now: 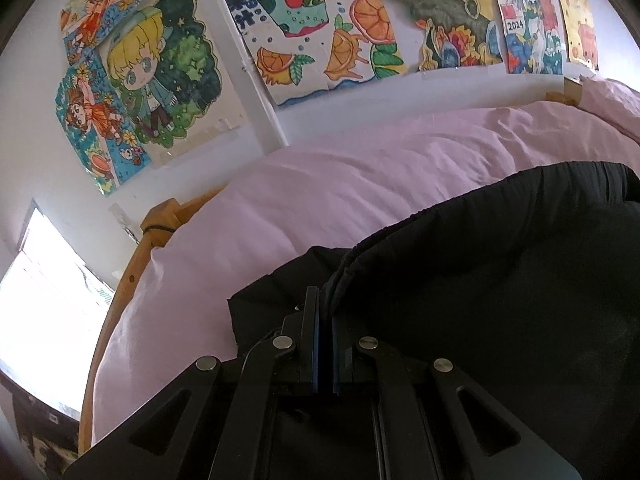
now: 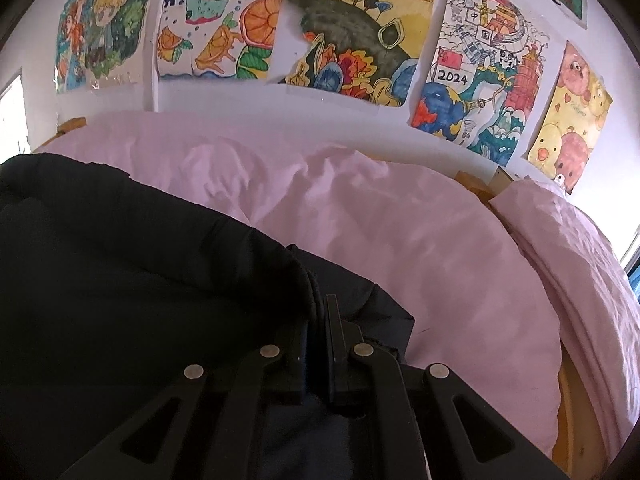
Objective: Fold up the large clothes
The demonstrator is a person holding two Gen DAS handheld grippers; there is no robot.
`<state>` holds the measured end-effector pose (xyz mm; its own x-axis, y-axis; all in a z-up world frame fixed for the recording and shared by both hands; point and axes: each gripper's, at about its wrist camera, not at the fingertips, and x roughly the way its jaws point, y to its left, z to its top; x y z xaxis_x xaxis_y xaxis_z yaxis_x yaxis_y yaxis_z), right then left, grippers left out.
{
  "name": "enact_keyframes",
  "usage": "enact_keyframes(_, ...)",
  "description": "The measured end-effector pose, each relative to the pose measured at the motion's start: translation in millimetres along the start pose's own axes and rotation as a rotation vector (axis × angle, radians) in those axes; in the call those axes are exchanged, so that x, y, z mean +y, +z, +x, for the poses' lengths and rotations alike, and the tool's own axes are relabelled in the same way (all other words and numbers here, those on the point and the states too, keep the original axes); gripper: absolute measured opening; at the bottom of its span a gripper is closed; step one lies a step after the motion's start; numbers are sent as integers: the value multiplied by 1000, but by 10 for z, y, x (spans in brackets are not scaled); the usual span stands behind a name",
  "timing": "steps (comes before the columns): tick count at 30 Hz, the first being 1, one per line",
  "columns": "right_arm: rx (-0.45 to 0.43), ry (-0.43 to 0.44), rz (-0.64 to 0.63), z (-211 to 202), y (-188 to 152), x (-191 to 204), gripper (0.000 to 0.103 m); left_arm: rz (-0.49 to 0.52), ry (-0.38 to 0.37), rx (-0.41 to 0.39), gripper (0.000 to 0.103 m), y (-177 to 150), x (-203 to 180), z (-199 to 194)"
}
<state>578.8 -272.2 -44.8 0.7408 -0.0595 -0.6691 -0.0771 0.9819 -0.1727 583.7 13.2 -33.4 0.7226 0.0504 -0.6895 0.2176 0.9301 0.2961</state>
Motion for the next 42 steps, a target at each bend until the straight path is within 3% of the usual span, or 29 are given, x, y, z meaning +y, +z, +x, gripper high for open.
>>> enact_keyframes(19,29,15,-7,213,-25,28,13,-5,-14,23,5,-18,-60,240)
enact_keyframes(25,27,70,-9,192,16,-38,25,-57,-50,22,8,-26,8,237)
enact_keyframes(27,8,85,-3,142,33,-86,38,-100,-75,18,15,-22,82,215)
enact_keyframes(28,-3,90,5,116,36,-108,51,-117,-77,17,24,-13,107,201)
enact_keyframes(29,-11,92,13,97,42,-130,62,-138,-74,14,41,-8,141,184)
enact_keyframes(30,-20,92,20,73,44,-150,64,-171,-74,8,51,-8,196,155)
enact_keyframes(31,-29,100,28,50,47,-176,65,-198,-84,-1,68,-13,238,125)
enact_keyframes(32,-34,106,33,32,49,-192,68,-235,-97,-17,74,-26,296,86)
enact_keyframes(37,-96,114,71,-119,46,-278,83,-333,-139,-54,76,-35,432,-101)
enact_keyframes(42,-174,111,78,-385,48,-299,94,-292,-125,-164,76,-40,296,-477)
